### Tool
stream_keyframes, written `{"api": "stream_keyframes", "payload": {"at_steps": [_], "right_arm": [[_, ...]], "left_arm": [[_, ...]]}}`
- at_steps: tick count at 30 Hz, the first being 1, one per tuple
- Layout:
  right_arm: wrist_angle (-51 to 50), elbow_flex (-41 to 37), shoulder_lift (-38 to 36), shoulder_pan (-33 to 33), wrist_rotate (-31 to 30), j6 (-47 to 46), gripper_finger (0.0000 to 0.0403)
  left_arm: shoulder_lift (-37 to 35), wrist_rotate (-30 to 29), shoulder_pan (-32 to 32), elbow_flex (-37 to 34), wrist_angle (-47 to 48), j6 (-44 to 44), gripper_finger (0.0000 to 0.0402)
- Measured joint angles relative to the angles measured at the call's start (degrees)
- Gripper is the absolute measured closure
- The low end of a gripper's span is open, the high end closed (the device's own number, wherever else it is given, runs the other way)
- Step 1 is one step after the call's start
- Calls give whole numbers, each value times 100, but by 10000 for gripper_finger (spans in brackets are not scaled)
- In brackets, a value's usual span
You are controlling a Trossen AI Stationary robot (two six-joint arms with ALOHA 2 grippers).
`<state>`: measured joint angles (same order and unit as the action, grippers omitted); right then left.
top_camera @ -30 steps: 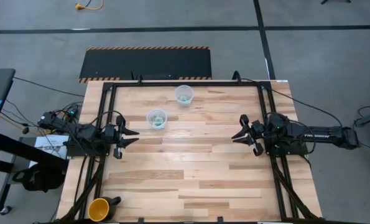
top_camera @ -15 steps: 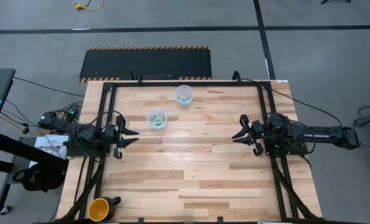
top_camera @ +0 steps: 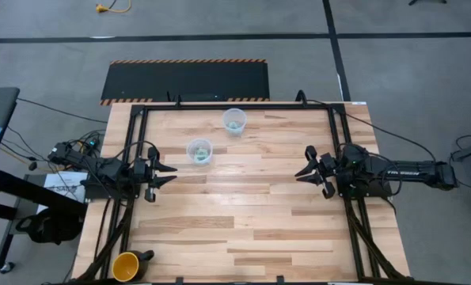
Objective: Pick and place items into bin
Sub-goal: Return to Home Position
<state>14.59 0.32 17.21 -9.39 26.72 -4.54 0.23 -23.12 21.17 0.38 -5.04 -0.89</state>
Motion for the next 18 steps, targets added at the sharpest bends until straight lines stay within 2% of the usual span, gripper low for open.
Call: {"api": "stream_keyframes", "payload": {"at_steps": [18], "right_arm": [[-1,0,0,-1,0,-1,346]], "left_arm": [[2,0,0,0,0,-123,303]]}}
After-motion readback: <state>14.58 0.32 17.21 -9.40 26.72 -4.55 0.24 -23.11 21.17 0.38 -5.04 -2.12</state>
